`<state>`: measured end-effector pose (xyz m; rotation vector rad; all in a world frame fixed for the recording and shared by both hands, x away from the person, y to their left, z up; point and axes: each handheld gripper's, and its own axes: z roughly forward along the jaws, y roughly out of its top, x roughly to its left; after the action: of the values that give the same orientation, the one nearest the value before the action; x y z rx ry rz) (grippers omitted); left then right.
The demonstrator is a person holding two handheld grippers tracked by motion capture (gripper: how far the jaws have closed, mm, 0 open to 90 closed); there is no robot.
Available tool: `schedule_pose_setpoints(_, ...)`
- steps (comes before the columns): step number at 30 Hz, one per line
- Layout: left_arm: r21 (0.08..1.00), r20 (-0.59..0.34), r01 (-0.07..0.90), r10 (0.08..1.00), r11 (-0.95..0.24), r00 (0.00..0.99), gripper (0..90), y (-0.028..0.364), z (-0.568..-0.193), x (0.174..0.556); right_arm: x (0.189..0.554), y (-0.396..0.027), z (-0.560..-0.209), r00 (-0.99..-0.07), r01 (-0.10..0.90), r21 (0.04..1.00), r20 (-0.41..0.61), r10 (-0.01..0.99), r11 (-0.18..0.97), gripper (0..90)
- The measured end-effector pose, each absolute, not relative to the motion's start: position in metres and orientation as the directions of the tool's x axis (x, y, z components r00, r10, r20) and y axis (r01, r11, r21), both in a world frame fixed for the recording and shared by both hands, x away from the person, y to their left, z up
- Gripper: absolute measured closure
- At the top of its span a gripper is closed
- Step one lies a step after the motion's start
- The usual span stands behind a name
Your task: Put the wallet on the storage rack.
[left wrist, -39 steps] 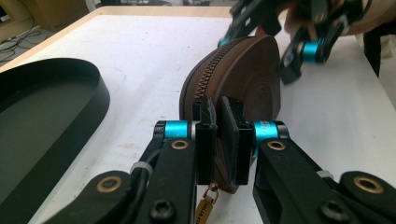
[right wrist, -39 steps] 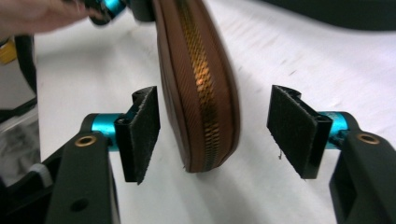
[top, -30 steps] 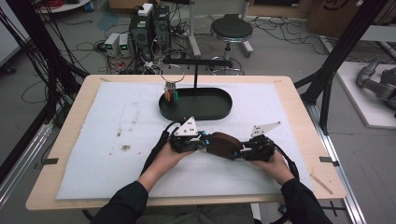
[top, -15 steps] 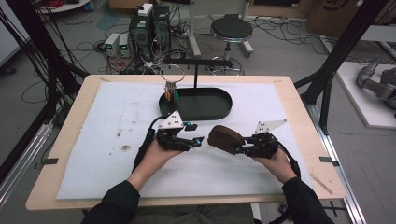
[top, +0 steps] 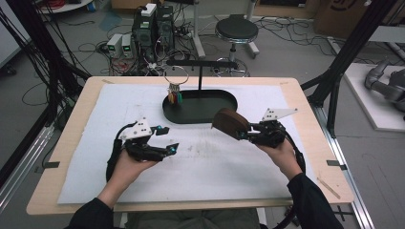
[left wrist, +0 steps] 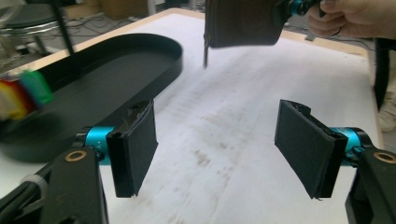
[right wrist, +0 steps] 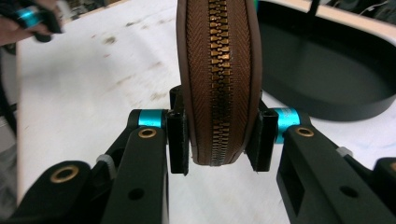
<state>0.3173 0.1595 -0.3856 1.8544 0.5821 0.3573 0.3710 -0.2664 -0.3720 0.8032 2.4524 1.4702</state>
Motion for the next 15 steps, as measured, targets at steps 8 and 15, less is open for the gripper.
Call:
schedule_pose_setpoints(8, 0.936, -0.059, 0.265, 0.635, -0.234, 0.77, 29.0, 0.19, -0.391, 0.31, 0.391, -0.25, -0.357, -0.82, 0.348, 0.87, 0.102, 0.563, 0.349, 66.8)
schedule_pose_setpoints(15, 0.942, -0.084, 0.281, 0.68, -0.184, 0.728, 25.7, 0.208, -0.395, 0.31, 0.412, -0.229, -0.353, -0.813, 0.343, 0.867, 0.08, 0.577, 0.362, 66.8)
